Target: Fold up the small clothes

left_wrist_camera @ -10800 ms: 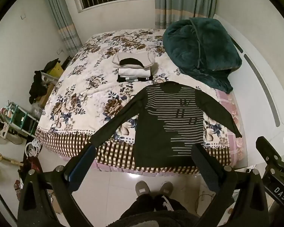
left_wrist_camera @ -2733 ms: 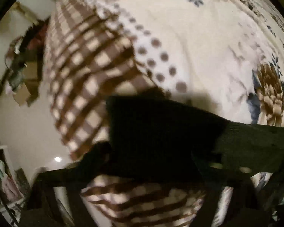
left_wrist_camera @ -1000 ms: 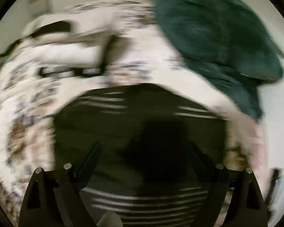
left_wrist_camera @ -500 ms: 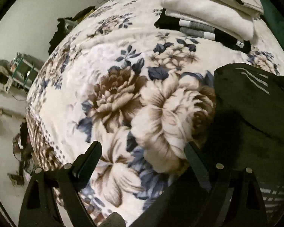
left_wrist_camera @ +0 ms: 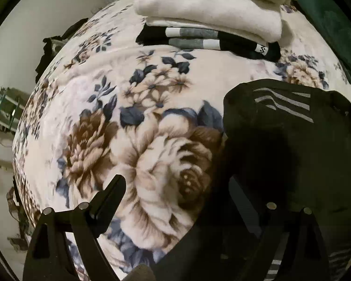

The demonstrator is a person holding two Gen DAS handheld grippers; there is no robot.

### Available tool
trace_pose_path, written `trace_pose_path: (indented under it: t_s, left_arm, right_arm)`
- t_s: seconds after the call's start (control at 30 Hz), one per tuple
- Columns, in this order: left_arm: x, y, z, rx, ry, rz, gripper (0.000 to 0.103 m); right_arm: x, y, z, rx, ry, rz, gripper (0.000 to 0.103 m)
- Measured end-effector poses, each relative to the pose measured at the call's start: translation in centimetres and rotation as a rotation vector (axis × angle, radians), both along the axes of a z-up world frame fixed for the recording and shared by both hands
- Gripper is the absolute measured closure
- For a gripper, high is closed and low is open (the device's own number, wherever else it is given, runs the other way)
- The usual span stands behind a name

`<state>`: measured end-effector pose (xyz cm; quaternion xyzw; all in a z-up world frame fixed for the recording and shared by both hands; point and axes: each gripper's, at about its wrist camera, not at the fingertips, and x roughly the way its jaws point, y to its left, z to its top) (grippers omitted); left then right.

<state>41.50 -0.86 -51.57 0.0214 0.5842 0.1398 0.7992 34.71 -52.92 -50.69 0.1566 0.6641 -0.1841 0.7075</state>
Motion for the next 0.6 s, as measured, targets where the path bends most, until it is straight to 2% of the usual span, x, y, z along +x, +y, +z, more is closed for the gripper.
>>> trace_pose_path:
  t_s: [0.03,0.07,0.1,0.17,0.33,0.37,0.4,0.47,0.5,0.6]
  left_arm:
    - [0.1,0.1,-0.1,0.006,-0.002,-0.004,0.013]
    - [0.1,0.2,-0.2,0.011,-0.003,-0.004,0.013]
    - [0.1,0.4,-0.3,0.017,0.000,-0.002,0.013]
    - [-0.1,0.9,-0.8,0.019,0.014,0.015,0.013]
    - [-0.3,2.8,-1.8,0.003,0.055,0.070,0.013]
    - [-0.3,3.1,-1.8,0.000,0.056,0.076,0.013]
    - [-0.2,3.3,-1.8,-0.003,0.056,0.080,0.013]
    - [0.1,3.8,-1.9,-0.008,0.057,0.082,0.013]
    - [0.3,4.0,-2.0,-0.011,0.058,0.082,0.013]
    - [1.8,4.2,-2.6,-0.053,0.074,0.085,0.013]
  right_arm:
    - [0.3,0.4,0.8,0.020,-0.030,0.013,0.067]
    - [0.6,1.2,2.1,0.028,-0.083,0.040,0.056]
    - [0.9,2.3,3.2,0.024,-0.134,0.078,0.050]
    - [2.0,6.5,4.7,0.075,-0.214,0.264,0.049]
    - [5.3,20.9,2.6,0.204,-0.166,0.788,0.049]
    - [5.7,23.9,1.4,0.195,-0.136,0.882,0.049]
    - [6.0,25.6,0.4,0.177,-0.116,0.928,0.049]
    - [7.7,27.3,-0.9,0.138,-0.108,0.927,0.049]
    - [9.1,26.9,-1.1,0.129,-0.124,0.861,0.049]
    - [13.2,22.7,-0.6,0.142,-0.176,0.534,0.049]
